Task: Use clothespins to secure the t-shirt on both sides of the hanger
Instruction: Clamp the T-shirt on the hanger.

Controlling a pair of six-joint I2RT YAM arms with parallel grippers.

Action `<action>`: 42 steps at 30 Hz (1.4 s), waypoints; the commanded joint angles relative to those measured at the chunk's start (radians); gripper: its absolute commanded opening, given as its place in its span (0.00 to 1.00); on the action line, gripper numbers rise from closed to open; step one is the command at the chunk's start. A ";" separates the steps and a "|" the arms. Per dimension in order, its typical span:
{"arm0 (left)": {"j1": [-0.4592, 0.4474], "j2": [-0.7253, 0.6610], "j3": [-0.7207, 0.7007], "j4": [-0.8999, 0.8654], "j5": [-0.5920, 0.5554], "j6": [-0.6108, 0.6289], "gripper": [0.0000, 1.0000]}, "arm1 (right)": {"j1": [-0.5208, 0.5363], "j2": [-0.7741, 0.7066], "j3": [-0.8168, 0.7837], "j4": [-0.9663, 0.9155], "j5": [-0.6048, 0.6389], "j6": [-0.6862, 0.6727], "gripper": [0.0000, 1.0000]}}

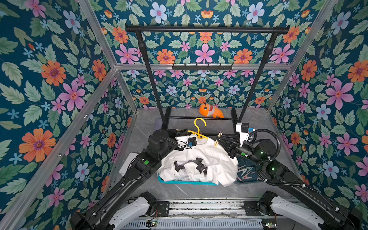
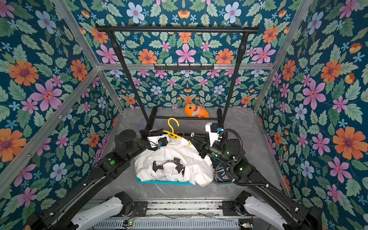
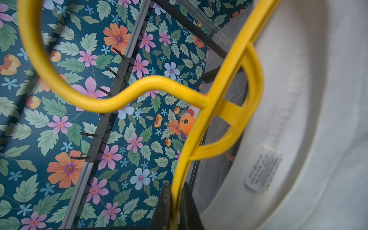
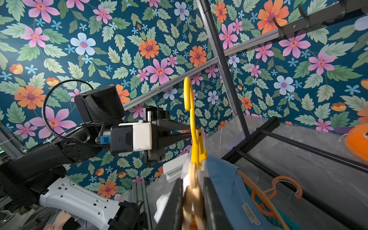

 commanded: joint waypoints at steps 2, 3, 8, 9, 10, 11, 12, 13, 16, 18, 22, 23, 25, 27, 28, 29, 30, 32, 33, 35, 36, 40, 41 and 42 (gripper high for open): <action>0.001 0.001 0.024 0.108 0.003 -0.107 0.00 | 0.001 -0.002 -0.016 -0.058 -0.032 -0.057 0.00; 0.002 0.002 0.025 0.106 0.004 -0.107 0.00 | 0.002 -0.004 -0.023 -0.048 -0.031 -0.055 0.00; 0.002 0.004 0.022 0.102 0.004 -0.104 0.00 | 0.003 -0.020 -0.026 -0.047 -0.013 -0.053 0.00; 0.002 0.004 0.020 0.102 0.004 -0.103 0.00 | 0.002 -0.026 -0.029 -0.047 -0.001 -0.056 0.00; 0.002 0.005 0.020 0.100 0.006 -0.099 0.00 | 0.003 -0.032 -0.029 -0.049 0.016 -0.056 0.04; 0.002 0.005 0.019 0.096 0.007 -0.095 0.00 | 0.002 -0.038 -0.030 -0.050 0.036 -0.054 0.19; 0.002 0.007 0.020 0.089 0.012 -0.091 0.00 | 0.001 -0.044 -0.031 -0.051 0.041 -0.056 0.27; 0.002 0.008 0.020 0.083 0.013 -0.088 0.00 | 0.002 -0.049 -0.028 -0.052 0.041 -0.061 0.34; 0.001 0.015 0.016 0.069 0.026 -0.085 0.00 | 0.002 -0.056 -0.006 -0.069 0.040 -0.076 0.56; -0.001 0.027 0.018 0.048 0.039 -0.081 0.00 | 0.002 -0.055 0.014 -0.079 0.024 -0.085 0.68; -0.011 0.041 0.018 0.026 0.037 -0.068 0.00 | 0.002 -0.052 0.024 -0.062 0.011 -0.074 0.88; -0.012 0.044 0.017 0.025 0.030 -0.067 0.00 | 0.000 -0.056 0.026 -0.070 0.018 -0.074 0.91; -0.013 0.052 0.020 0.020 0.021 -0.067 0.00 | 0.001 -0.069 0.035 -0.100 0.037 -0.076 0.94; -0.013 0.062 0.026 0.004 0.010 -0.069 0.00 | 0.002 -0.095 0.050 -0.169 0.084 -0.100 0.96; -0.013 0.067 0.028 -0.004 0.002 -0.070 0.00 | 0.002 -0.110 0.059 -0.208 0.127 -0.109 0.97; -0.012 0.072 0.029 -0.014 -0.012 -0.076 0.00 | 0.001 -0.129 0.071 -0.256 0.186 -0.113 0.97; -0.013 0.077 0.029 -0.024 -0.031 -0.081 0.00 | 0.001 -0.149 0.084 -0.305 0.259 -0.101 0.97; -0.013 0.084 0.024 -0.035 -0.068 -0.094 0.00 | 0.002 -0.187 0.114 -0.392 0.379 -0.064 0.97; -0.013 0.088 0.018 -0.037 -0.089 -0.098 0.00 | 0.001 -0.208 0.128 -0.434 0.416 -0.052 0.96; -0.013 0.100 0.008 -0.043 -0.134 -0.106 0.00 | 0.001 -0.244 0.147 -0.502 0.471 -0.023 0.92; -0.014 0.110 0.004 -0.048 -0.162 -0.110 0.00 | 0.002 -0.261 0.155 -0.545 0.513 0.003 0.91; -0.014 0.152 0.007 -0.114 -0.234 -0.112 0.00 | 0.001 -0.269 0.221 -0.873 0.759 0.178 0.82; -0.013 0.159 0.010 -0.138 -0.237 -0.113 0.00 | 0.001 -0.253 0.243 -0.964 0.804 0.214 0.80; -0.014 0.170 0.011 -0.151 -0.239 -0.112 0.00 | 0.001 -0.230 0.262 -1.045 0.824 0.242 0.78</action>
